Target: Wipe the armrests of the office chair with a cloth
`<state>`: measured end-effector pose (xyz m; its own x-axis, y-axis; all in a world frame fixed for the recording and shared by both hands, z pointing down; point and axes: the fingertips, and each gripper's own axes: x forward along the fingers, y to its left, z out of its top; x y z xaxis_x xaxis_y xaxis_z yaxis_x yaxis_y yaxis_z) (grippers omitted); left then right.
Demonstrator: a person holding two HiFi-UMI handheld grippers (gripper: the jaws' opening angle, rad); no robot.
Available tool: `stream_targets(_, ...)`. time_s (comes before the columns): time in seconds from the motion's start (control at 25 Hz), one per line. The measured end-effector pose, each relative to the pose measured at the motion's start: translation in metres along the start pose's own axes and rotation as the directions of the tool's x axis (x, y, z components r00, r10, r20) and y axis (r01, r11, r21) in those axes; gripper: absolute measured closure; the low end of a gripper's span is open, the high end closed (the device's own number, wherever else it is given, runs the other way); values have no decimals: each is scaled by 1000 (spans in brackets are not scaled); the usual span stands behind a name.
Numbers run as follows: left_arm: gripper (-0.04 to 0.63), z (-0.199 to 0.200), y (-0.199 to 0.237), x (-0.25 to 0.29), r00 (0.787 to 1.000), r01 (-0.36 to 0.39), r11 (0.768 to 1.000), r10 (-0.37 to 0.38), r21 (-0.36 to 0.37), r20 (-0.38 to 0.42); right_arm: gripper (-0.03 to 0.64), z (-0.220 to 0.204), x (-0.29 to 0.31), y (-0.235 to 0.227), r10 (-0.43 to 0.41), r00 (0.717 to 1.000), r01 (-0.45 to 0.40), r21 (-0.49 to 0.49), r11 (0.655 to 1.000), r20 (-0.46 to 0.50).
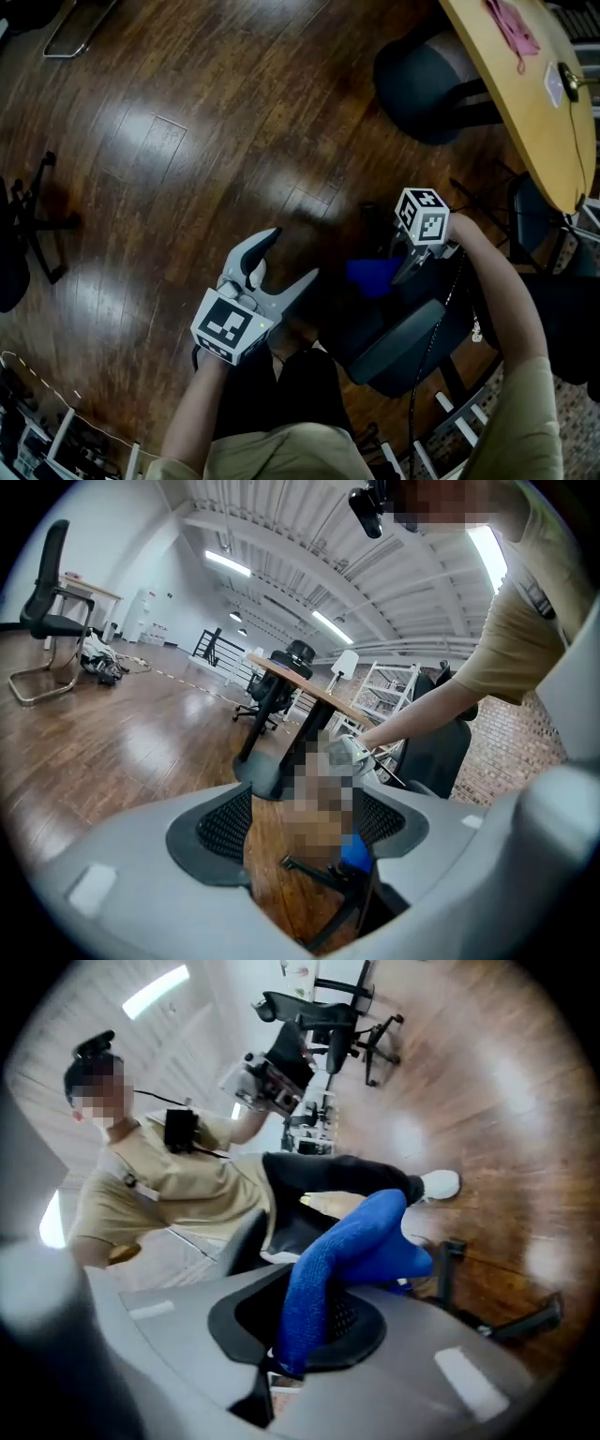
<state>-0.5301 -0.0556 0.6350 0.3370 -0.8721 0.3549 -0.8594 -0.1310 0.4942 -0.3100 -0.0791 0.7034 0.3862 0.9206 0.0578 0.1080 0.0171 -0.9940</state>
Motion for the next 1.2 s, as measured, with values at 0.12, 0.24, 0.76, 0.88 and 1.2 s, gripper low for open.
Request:
stream_targets(0.12,284,13,-11,4,1000,11,1000,-11,2,14,600,-9,0,50,177,984,-175,65,982,-22)
stream_targets(0.24,284,16,-19,8,1000,22,1000,-22,7,16,601,-21,16,46,203,978,-198,97,975,-45)
stream_targets(0.76,284,-16,-10,14,999,27,999,-27,20,-36,600,-96,17,-131,-473,856,500,103,860,-209)
stream_targets(0.88,284,-19,-13,15,998,30,999,-29,26,-54,600,-97,13,-150,-574,802,594,125,795,-164)
stream_targets(1.2,284,29,-55,8,998,45,997,-42,57,-49,599,-12,-89,-43,-839,370,847,227,481,398)
